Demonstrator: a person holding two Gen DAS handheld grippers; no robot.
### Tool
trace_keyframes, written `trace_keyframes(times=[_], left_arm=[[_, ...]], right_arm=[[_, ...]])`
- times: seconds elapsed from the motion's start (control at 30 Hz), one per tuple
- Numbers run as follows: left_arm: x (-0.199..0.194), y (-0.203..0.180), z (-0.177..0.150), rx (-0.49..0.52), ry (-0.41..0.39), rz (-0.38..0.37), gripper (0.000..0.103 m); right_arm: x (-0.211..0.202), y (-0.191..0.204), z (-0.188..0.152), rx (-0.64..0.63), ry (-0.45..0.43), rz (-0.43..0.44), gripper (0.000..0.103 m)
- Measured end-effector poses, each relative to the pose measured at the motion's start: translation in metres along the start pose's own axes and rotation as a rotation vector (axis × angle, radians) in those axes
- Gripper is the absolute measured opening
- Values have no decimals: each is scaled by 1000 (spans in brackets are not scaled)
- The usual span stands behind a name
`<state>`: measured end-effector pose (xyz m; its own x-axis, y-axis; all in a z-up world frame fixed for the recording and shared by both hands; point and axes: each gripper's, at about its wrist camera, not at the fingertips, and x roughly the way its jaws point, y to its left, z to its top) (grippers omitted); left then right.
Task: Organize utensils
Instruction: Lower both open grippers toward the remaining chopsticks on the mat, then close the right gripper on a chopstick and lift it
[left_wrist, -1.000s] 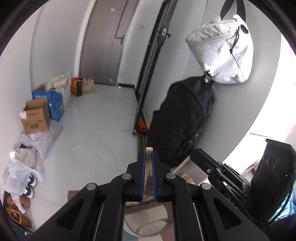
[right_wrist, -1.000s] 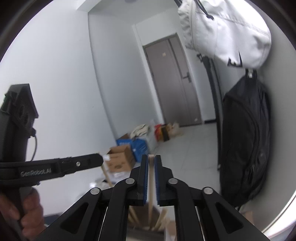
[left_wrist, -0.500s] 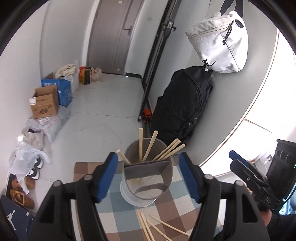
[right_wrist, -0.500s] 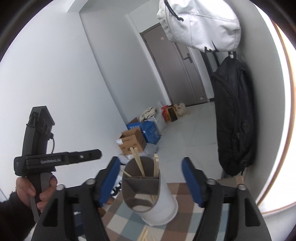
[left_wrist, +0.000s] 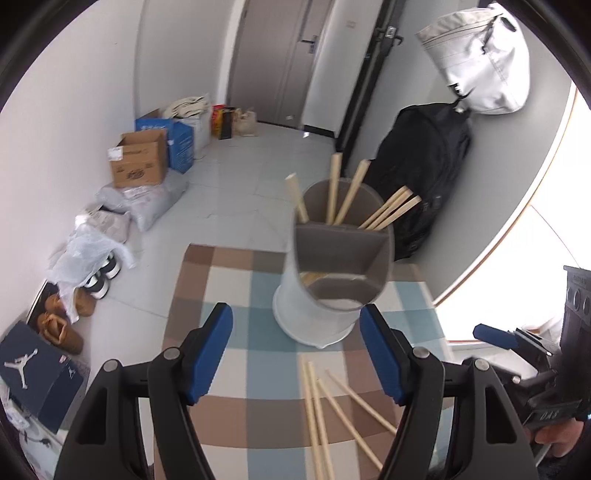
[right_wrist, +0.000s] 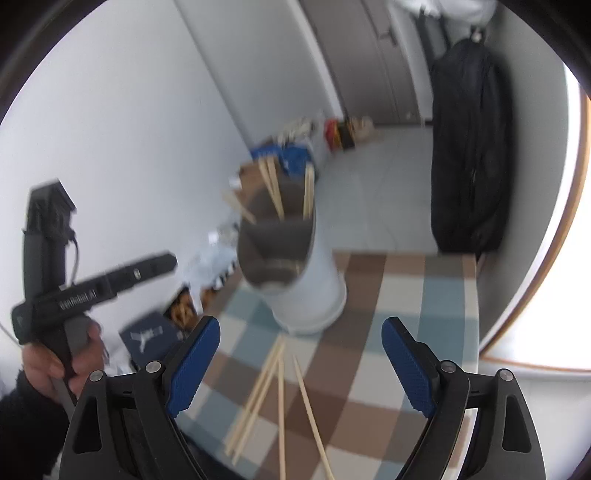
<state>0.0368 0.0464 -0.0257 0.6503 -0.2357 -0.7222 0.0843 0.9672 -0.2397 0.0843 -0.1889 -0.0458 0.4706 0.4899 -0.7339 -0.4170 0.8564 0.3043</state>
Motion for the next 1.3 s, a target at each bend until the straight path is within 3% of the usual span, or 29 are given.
trace_keyframes(times=[0.07,0.3,0.37,0.43,0.67,0.87,1.0,1.13,1.3], left_arm=[[6,10,-5,-33,16,4,67],[17,40,-9,-110,40,69,67],[18,49,-10,-144,57,54,67],[18,54,-11,-158,64,54,67],[19,65,-15,-196,84,66,67],[16,74,-14,-238,83,58,67],[20,78,-14,-243,92,75,67],[27,77,-19,-235,124,95,67],[38,62,-26,-158,183,103,67]], right_arm=[[21,3,-7,-25,76,-19,86],[104,11,-21,-94,343,-80,43],[121,16,-25,-140,384,-103,41],[135,22,-27,-188,410,-122,31],[168,39,-33,-283,484,-154,23],[170,44,-35,-310,469,-176,20],[169,45,-38,-314,452,-181,3],[166,42,-35,-317,423,-199,3],[123,21,-20,-215,302,-187,3]])
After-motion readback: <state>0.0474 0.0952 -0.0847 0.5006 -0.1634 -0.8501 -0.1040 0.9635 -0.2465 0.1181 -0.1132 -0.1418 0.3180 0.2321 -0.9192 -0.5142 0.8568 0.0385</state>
